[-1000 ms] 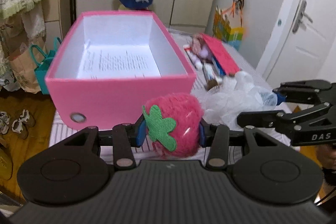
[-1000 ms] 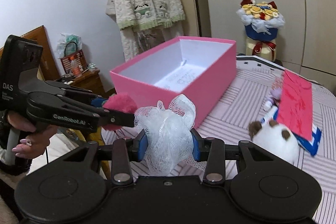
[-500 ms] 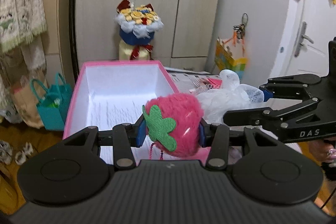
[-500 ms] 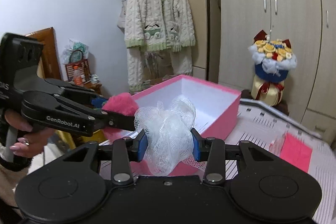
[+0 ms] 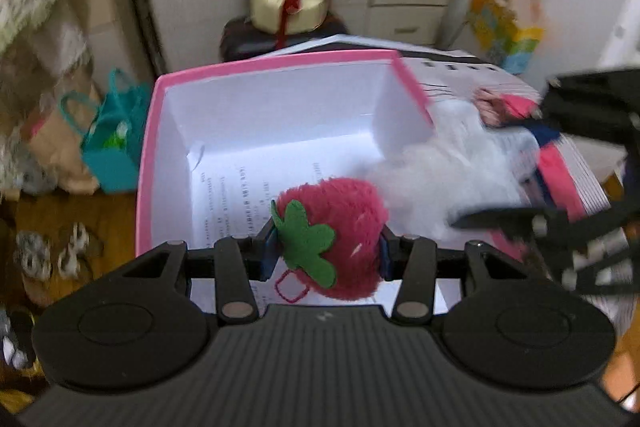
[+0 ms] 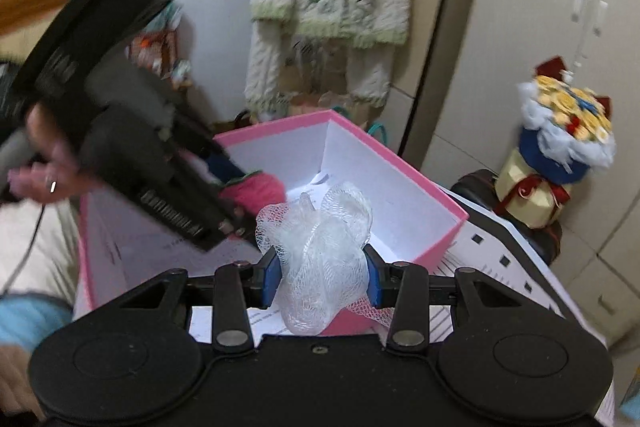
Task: Organize soft objects
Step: 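Carry strawberry plush and bath puff into the pink box and open both grippers, then withdraw both grippers from the box toward the white panda plush, then grasp the white panda plush with the left gripper, then carry the panda plush into the pink box and open the left gripper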
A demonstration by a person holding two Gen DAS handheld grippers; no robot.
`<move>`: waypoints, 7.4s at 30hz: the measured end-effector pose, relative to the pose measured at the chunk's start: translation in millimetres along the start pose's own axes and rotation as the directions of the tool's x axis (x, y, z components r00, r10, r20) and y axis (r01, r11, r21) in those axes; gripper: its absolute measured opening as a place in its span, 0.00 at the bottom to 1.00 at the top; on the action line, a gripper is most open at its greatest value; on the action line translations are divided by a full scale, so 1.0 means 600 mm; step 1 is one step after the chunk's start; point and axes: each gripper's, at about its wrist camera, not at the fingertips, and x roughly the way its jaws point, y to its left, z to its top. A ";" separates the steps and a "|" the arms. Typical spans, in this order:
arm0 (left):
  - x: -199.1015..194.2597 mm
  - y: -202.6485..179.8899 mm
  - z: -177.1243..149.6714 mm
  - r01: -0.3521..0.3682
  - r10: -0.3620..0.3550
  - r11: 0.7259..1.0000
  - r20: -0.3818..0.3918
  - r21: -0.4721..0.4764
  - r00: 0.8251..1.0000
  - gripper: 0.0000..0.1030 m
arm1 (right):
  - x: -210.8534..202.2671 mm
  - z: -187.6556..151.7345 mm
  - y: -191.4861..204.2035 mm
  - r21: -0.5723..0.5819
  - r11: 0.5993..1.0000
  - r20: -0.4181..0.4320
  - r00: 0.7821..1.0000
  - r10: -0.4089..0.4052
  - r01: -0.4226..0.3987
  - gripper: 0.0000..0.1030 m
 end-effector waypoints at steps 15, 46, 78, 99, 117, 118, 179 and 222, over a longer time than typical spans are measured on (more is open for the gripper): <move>0.083 -0.003 0.046 -0.163 0.174 0.974 -0.059 0.157 0.983 0.45 | 0.128 0.025 0.001 -0.199 0.980 -0.171 0.985 -0.006 -0.028 0.45; -0.041 -0.012 0.002 -0.096 0.097 0.978 0.005 0.183 0.995 0.74 | 0.041 0.023 0.055 -0.014 0.997 -0.080 0.994 0.072 -0.073 0.72; -0.295 -0.151 -0.156 -0.058 -0.007 0.921 0.167 0.386 0.986 0.91 | -0.209 -0.046 0.149 0.174 0.974 0.002 0.989 -0.148 0.146 0.84; -0.248 -0.284 -0.210 0.144 -0.226 0.860 0.113 0.490 0.967 0.92 | -0.318 -0.222 0.169 0.260 0.926 -0.005 0.959 -0.284 0.275 0.90; -0.117 -0.357 -0.203 0.151 -0.288 0.869 0.234 0.471 0.929 0.89 | -0.218 -0.355 0.123 0.284 0.884 0.087 0.908 -0.410 0.372 0.90; -0.111 -0.358 -0.203 0.148 -0.287 0.872 0.242 0.466 0.927 0.89 | -0.210 -0.355 0.123 0.274 0.884 0.086 0.906 -0.414 0.378 0.90; -0.146 -0.343 -0.288 0.247 -0.274 0.958 0.214 0.142 0.938 0.65 | -0.218 -0.325 0.199 0.573 0.795 0.049 0.960 -0.274 0.198 0.64; -0.109 -0.048 -0.098 0.105 -0.048 0.980 0.304 -0.172 0.952 0.65 | 0.017 -0.025 0.096 0.332 0.943 0.098 0.993 -0.065 0.029 0.64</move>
